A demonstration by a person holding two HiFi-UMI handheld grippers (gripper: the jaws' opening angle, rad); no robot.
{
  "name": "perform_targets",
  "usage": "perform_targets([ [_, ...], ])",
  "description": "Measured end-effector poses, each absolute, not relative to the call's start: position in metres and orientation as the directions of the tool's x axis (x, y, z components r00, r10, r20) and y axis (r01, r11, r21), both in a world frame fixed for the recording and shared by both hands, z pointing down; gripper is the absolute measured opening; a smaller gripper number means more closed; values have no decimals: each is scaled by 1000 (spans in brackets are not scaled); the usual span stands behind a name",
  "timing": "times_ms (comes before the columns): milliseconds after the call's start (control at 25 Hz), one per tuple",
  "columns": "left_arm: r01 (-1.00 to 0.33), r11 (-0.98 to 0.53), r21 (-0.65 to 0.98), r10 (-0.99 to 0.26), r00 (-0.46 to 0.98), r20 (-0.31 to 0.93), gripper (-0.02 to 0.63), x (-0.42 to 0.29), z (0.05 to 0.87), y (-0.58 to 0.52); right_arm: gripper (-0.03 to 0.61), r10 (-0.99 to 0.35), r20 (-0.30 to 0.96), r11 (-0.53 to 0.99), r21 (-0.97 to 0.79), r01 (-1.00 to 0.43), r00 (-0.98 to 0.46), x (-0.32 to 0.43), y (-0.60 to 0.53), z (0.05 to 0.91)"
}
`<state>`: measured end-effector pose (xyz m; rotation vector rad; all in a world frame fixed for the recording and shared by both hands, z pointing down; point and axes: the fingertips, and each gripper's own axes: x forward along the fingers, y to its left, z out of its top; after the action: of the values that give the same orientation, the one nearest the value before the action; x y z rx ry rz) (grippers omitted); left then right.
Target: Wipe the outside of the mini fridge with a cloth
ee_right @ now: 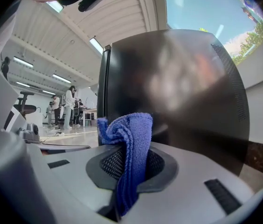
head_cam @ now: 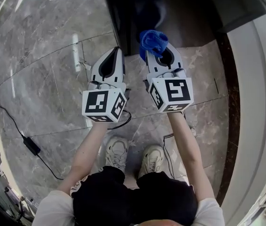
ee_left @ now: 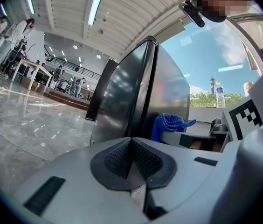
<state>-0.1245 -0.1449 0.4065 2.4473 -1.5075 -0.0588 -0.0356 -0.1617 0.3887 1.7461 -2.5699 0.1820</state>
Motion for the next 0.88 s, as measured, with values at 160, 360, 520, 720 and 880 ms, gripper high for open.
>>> perform_targets([
  [160,-847,-466,258,-862,500,86,5,-93,403,-150,52,-944,83,314,-82,-946,-320,-7,-165,388],
  [360,-806,-538,248,-821,568,61,5,-45,397,-153,52,-969,79,228,-92,-969,-236,35,-169,389],
  [520,-772,-582,255,-790,611,50,5,-11,396,-156,52,-982,79,164,-70,-984,-169,75,-172,390],
  [720,-727,-640,248,-743,668,43,5,41,401,-162,52,-991,78,112,-15,-994,-113,110,-175,394],
  [880,-686,-691,228,-699,715,33,5,79,403,-166,52,-996,77,53,4,-999,-53,142,-181,398],
])
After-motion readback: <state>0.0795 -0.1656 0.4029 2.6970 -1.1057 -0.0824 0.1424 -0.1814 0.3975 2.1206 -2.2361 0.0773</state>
